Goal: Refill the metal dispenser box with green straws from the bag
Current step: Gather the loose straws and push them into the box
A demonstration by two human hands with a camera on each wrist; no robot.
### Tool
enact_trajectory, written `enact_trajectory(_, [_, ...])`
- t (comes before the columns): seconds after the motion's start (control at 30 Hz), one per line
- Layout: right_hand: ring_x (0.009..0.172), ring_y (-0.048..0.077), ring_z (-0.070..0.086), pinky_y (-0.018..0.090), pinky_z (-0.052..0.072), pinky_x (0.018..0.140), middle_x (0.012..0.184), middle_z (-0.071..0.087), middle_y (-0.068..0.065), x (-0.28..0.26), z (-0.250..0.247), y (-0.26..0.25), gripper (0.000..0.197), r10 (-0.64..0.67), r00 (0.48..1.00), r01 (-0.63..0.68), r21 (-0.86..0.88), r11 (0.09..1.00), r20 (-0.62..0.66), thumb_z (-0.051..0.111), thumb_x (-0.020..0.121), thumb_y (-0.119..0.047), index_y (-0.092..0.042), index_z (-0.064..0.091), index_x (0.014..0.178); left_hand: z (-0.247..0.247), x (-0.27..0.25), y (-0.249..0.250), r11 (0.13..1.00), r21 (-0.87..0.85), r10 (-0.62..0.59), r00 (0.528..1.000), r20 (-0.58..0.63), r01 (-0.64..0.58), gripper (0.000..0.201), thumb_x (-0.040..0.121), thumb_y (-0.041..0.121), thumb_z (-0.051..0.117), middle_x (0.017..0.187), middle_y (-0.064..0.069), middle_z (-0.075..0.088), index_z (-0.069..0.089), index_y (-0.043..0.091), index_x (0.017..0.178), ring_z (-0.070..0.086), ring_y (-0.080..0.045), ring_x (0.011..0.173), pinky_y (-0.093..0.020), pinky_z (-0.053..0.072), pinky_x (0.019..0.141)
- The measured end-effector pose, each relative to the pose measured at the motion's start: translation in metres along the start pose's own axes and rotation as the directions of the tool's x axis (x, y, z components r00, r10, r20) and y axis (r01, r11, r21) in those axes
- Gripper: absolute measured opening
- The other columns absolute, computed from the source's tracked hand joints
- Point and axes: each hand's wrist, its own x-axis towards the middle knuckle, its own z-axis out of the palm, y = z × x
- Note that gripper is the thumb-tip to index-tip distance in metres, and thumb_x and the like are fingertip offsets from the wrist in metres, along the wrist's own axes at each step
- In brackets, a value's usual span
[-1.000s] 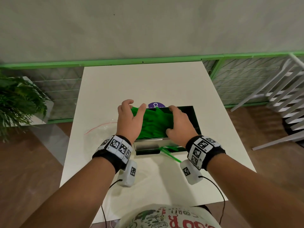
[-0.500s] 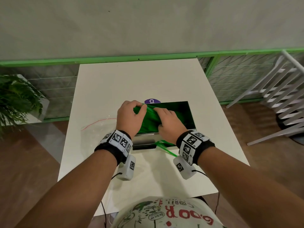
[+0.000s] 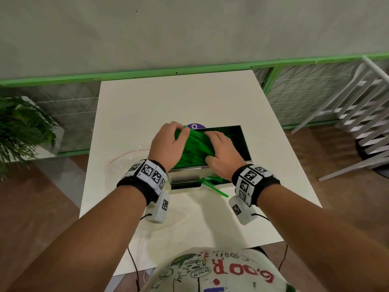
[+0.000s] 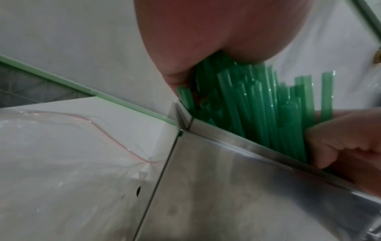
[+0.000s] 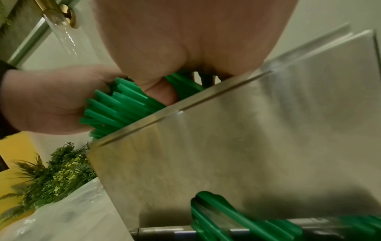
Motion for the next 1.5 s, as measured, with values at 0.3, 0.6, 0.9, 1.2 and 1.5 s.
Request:
enact_trajectory(0.3, [0.132,0.029,0.038,0.039,0.031,0.114,0.142,0.047,0.011,0.002,0.004,0.008,0.074,-0.022,1.0,0.022,-0.013,1.0,-0.004,0.053,0.077,-0.021,-0.01,0.038,0.149,-0.015,-0.009,-0.007,0.975,0.155,0.182,0.973,-0.142,-0.16,0.033,0.106,0.043,0.046,0.131,0.004,0.055,0.062,0.02,0.122,0.058,-0.014,0.113,-0.031,0.047,0.091])
enact_trajectory(0.6, [0.14,0.029,0.029,0.04,0.023,0.12,0.153,0.038,0.008,0.001,0.009,0.015,0.062,-0.067,0.997,0.066,-0.041,0.997,-0.024,0.055,0.083,-0.011,-0.014,0.047,0.145,-0.014,-0.008,-0.005,0.963,0.053,-0.258,0.961,-0.098,0.264,0.056,0.104,0.058,0.036,0.147,-0.009,0.043,0.05,0.019,0.143,0.051,-0.029,0.131,-0.038,0.039,0.109])
enact_trajectory(0.9, [0.127,0.026,0.043,0.038,0.038,0.11,0.138,0.047,0.01,0.0,0.002,0.013,0.071,0.005,0.999,0.0,0.083,0.997,-0.053,0.057,0.075,0.003,-0.01,0.041,0.143,0.003,0.001,0.021,0.965,0.158,-0.212,0.977,0.003,0.209,0.05,0.102,0.058,0.043,0.129,-0.003,0.053,0.059,0.02,0.13,0.057,-0.021,0.105,-0.033,0.042,0.091])
enact_trajectory(1.2, [0.13,0.026,0.038,0.03,0.032,0.11,0.138,0.045,0.008,0.0,0.007,0.016,0.062,-0.034,0.998,0.035,0.018,0.999,-0.043,0.06,0.078,-0.001,-0.012,0.052,0.139,-0.003,0.007,0.0,0.981,0.077,-0.179,0.983,0.034,0.176,0.02,0.093,0.036,0.071,0.103,-0.003,0.073,0.072,0.022,0.107,0.069,-0.024,0.085,-0.032,0.055,0.082])
enact_trajectory(1.5, [0.136,0.027,0.037,0.035,0.027,0.117,0.146,0.045,0.009,0.0,0.006,0.012,0.066,-0.069,0.997,0.068,-0.056,0.996,-0.027,0.058,0.081,-0.004,-0.01,0.042,0.145,-0.025,0.008,-0.001,0.99,-0.076,-0.128,0.987,-0.099,0.121,0.005,0.089,0.018,0.07,0.092,0.015,0.069,0.073,0.022,0.089,0.061,-0.002,0.072,-0.008,0.044,0.062])
